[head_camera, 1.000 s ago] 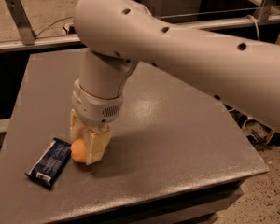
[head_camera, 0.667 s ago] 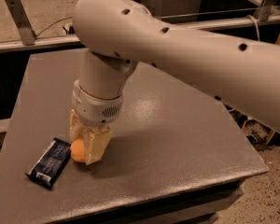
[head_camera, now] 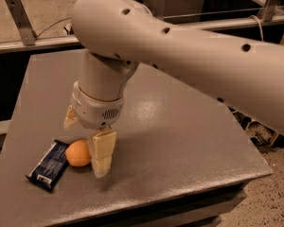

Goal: Move orange near rxbar blueberry

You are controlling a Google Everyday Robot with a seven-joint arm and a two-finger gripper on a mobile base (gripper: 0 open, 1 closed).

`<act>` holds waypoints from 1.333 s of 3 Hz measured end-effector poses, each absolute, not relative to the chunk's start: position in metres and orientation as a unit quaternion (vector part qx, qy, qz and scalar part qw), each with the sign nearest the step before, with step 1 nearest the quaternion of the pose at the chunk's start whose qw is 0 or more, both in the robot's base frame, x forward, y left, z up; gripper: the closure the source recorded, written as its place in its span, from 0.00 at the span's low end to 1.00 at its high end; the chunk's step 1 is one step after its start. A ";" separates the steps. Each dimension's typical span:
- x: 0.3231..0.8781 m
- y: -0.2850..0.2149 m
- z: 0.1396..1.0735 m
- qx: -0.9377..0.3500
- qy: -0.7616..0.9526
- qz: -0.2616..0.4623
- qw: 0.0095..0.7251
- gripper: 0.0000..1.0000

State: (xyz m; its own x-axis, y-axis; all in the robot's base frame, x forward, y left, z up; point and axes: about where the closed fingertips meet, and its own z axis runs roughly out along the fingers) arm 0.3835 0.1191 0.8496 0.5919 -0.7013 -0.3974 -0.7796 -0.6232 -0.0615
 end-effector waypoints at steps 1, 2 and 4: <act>0.383 0.119 0.850 -0.885 0.418 0.170 0.115 0.00; 0.391 0.109 0.859 -0.879 0.418 0.189 0.129 0.00; 0.448 0.014 0.922 -0.823 0.466 0.200 0.258 0.00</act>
Offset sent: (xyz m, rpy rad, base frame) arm 0.0246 -0.0318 0.0279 0.1215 0.0765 -0.0181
